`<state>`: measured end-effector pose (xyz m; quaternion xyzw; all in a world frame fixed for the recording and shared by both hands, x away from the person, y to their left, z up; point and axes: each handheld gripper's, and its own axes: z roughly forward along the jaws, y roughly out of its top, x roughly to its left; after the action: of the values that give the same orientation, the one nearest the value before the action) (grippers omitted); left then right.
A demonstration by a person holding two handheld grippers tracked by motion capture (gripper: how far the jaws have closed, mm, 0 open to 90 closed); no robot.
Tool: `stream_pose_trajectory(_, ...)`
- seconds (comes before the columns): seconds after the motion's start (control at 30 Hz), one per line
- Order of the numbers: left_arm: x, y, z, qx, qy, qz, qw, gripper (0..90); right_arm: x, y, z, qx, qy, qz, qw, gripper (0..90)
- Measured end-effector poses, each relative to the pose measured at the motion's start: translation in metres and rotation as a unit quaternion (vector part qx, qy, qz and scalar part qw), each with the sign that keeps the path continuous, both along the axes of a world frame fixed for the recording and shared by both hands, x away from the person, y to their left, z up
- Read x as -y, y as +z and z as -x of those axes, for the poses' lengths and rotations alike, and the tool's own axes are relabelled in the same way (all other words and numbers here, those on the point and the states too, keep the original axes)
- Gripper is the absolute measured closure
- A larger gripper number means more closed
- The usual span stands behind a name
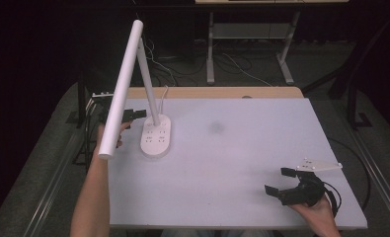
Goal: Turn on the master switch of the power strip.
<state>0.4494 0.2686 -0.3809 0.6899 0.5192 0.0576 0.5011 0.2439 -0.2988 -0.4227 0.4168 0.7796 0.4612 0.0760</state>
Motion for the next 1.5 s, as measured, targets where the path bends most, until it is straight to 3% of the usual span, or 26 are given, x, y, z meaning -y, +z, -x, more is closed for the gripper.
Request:
stream_pose_trajectory(0.3, 0.001, -0.009, -0.006, -0.010, 0.010, 0.024, 0.9996, 39.4, 0.001, 0.000, 0.001, -0.004, -0.001, -0.001, 1.0000, 0.3)
stream_pose_trajectory(0.4, 0.002, -0.013, -0.009, -0.015, 0.011, 0.031, 0.9993, 49.5, 0.001, 0.000, 0.001, -0.002, -0.001, 0.001, 1.0000, 0.2)
stream_pose_trajectory(0.53, 0.003, -0.017, -0.011, -0.021, 0.009, 0.033, 0.9992, 58.6, 0.002, 0.000, 0.001, -0.001, -0.002, 0.002, 1.0000, 0.2)
stream_pose_trajectory(0.8, 0.010, -0.024, -0.014, -0.025, 0.003, 0.022, 0.9994, 73.4, 0.003, 0.000, 0.001, -0.006, -0.004, 0.001, 1.0000, 0.2)
stream_pose_trajectory(1.27, 0.018, -0.035, -0.018, -0.042, 0.002, -0.002, 0.9991, 89.5, 0.003, 0.000, 0.001, -0.005, -0.003, 0.003, 1.0000, 0.3)
stream_pose_trajectory(1.5, 0.023, -0.038, -0.018, -0.048, 0.001, -0.027, 0.9985, 89.7, 0.003, 0.000, 0.001, -0.005, -0.002, 0.004, 1.0000, 0.3)
